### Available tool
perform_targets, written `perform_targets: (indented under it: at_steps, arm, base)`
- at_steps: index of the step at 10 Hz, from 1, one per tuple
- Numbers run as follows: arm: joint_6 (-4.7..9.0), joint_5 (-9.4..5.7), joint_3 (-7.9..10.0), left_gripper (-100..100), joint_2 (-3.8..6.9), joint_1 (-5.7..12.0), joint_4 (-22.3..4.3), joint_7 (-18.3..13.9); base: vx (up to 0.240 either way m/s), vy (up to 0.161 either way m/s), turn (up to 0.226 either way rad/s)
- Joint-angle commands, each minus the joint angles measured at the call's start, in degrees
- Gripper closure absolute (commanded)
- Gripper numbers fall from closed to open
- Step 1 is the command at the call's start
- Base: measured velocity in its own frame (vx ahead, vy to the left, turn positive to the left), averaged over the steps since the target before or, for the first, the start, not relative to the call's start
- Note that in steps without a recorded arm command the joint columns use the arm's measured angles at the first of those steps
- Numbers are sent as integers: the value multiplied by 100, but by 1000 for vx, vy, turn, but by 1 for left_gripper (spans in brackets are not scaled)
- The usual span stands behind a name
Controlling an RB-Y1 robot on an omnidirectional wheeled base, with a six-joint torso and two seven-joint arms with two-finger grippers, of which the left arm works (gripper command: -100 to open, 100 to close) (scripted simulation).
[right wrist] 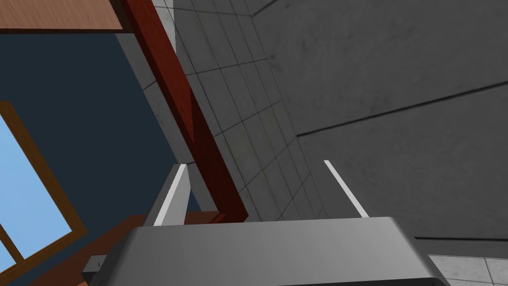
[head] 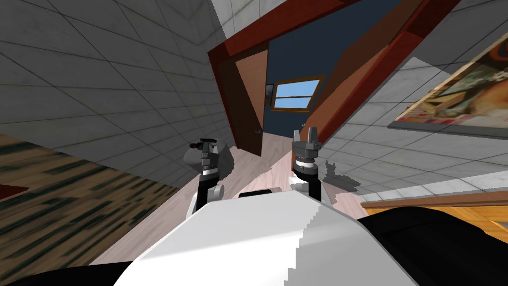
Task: Push the door open
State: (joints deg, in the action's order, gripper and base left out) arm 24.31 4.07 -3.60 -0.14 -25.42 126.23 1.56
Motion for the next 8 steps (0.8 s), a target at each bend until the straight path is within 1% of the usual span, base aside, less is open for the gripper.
perform_targets:
  at_steps: [1,2,4,8]
  arm:
    - [30,-27,13,-100,59,67,-160,-21]
    - [88,-46,-2,-100,107,165,-403,-25]
    - [151,-66,-18,-100,154,272,-668,-30]
    - [288,-109,-54,-100,243,504,-1247,-39]
  base:
    - [73,3,-47]
    - [111,-2,-92]
    - [128,6,-63]
    - [95,0,-64]
